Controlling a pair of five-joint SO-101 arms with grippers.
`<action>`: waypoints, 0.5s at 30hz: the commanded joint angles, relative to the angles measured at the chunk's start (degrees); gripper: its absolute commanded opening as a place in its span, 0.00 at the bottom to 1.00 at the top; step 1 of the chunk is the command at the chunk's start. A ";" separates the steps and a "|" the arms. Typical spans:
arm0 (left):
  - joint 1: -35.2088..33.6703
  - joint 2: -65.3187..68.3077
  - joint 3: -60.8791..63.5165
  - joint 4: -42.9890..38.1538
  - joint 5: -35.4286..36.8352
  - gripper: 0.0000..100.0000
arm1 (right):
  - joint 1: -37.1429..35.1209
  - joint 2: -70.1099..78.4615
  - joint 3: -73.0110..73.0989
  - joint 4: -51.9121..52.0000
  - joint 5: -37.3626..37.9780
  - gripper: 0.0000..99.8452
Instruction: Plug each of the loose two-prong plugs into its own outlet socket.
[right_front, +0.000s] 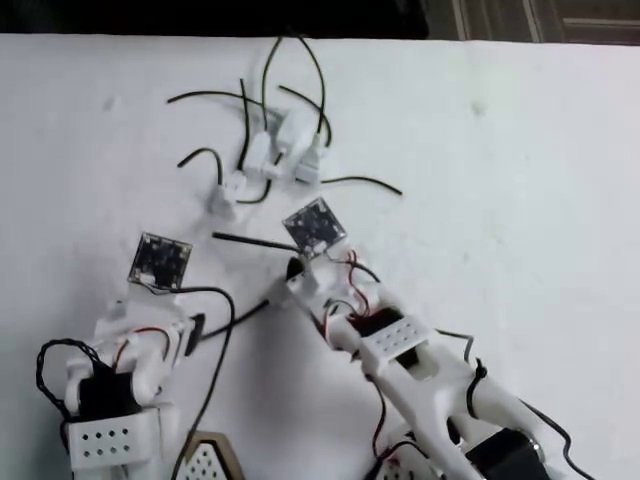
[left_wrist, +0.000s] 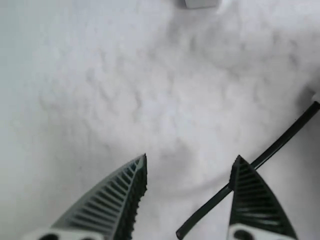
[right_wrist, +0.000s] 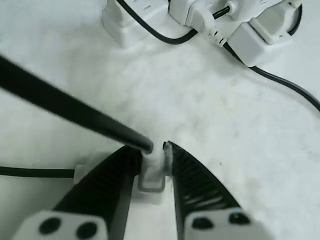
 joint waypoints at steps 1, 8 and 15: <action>-0.22 -0.66 -0.35 0.18 0.00 0.27 | 0.40 0.40 -2.11 9.71 0.53 0.02; -0.22 -0.66 -0.35 0.09 0.00 0.27 | 0.66 0.13 -2.37 14.37 0.53 0.02; -0.22 -0.66 -0.35 0.09 0.00 0.27 | 0.75 0.04 -2.46 14.37 0.26 0.09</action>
